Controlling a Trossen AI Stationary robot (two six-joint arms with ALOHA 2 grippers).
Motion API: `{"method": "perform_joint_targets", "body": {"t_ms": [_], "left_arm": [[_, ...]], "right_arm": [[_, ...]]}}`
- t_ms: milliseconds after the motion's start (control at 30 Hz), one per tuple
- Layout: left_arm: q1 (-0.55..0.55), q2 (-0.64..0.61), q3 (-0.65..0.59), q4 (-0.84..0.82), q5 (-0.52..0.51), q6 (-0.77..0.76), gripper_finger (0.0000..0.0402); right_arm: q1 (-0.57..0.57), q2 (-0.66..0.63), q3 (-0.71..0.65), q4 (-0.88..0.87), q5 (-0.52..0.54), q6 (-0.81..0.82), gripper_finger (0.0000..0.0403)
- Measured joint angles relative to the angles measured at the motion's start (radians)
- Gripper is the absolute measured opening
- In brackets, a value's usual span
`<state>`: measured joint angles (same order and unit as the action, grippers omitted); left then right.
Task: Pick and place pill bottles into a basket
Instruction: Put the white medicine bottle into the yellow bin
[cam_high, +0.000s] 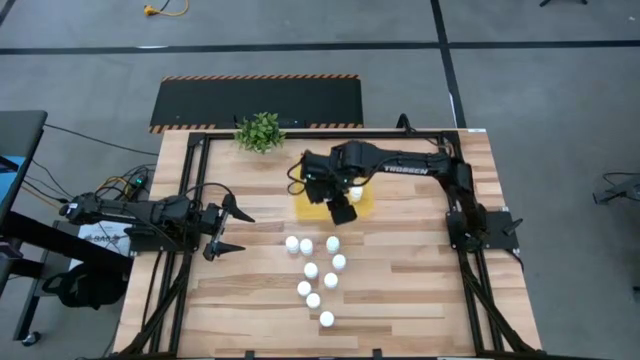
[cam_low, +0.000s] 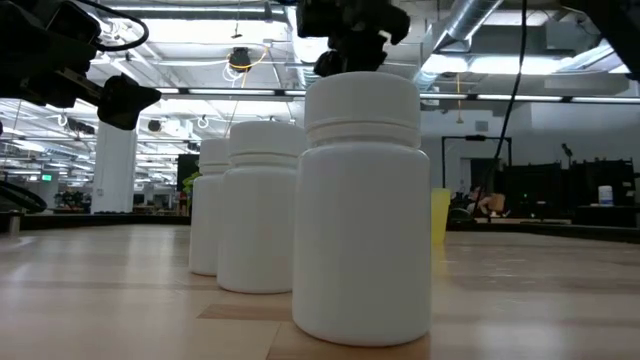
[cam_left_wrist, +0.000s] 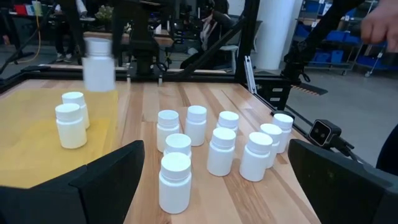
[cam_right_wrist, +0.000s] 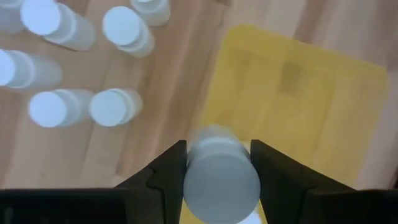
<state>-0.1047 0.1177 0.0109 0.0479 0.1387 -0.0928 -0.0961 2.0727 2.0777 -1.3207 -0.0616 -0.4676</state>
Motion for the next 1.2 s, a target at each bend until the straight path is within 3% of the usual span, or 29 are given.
{"method": "perform_joint_targets", "body": {"t_ms": [800, 1000, 1200], "left_arm": [[0.0, 0.0, 0.0, 0.001, 0.0, -0.002, 0.0386], [0.0, 0.0, 0.0, 0.001, 0.0, 0.002, 0.0386], [0.0, 0.0, 0.0, 0.001, 0.0, 0.003, 0.0386]], "right_arm": [[-0.042, 0.01, -0.141, 0.174, -0.019, -0.091, 0.0148], [-0.042, 0.01, -0.19, 0.243, -0.019, -0.092, 0.0163], [-0.042, 0.01, -0.235, 0.298, -0.02, -0.108, 0.0148]]}}
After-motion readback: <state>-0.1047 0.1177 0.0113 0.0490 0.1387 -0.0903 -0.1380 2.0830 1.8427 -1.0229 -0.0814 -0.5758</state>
